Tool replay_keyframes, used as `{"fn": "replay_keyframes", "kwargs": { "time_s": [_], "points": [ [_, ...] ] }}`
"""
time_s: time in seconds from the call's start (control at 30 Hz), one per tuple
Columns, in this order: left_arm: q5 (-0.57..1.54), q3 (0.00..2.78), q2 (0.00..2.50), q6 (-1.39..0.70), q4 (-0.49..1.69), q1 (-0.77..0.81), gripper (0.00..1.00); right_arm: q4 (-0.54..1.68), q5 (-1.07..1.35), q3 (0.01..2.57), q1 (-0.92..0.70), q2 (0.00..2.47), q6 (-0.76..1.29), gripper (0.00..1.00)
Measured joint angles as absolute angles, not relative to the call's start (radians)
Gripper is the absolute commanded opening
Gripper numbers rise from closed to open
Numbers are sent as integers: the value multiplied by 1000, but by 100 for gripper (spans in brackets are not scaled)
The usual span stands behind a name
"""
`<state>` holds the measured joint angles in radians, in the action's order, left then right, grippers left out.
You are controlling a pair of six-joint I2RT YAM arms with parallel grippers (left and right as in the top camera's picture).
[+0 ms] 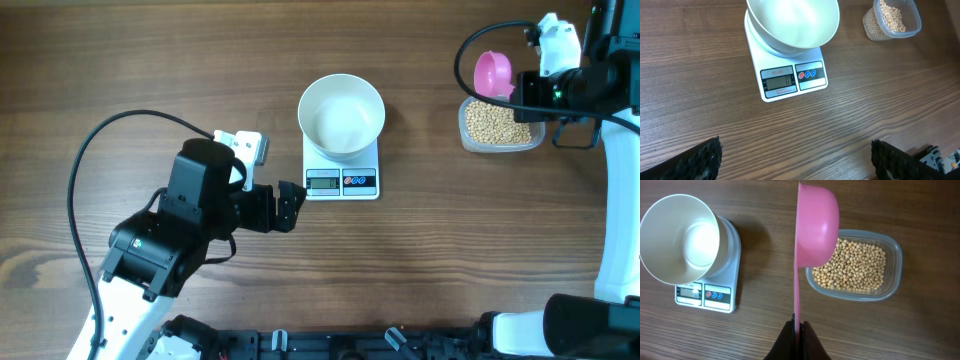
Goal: Scoop item into bowl and weigh 150g on scale
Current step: 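Dip the pink scoop into the soybean tub with the right gripper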
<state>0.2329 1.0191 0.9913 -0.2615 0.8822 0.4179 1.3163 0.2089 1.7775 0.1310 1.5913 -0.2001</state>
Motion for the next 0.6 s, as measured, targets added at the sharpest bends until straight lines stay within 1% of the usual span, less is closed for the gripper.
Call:
{"fn": "replay_keyframes", "kwargs": {
  "time_s": [0.27, 0.6],
  "points": [
    [233, 1019, 991, -262, 882, 418, 100, 1250, 208, 1777, 131, 1591, -215, 4],
    [233, 1019, 991, -262, 882, 418, 100, 1254, 38, 1777, 131, 1591, -127, 4]
  ]
}}
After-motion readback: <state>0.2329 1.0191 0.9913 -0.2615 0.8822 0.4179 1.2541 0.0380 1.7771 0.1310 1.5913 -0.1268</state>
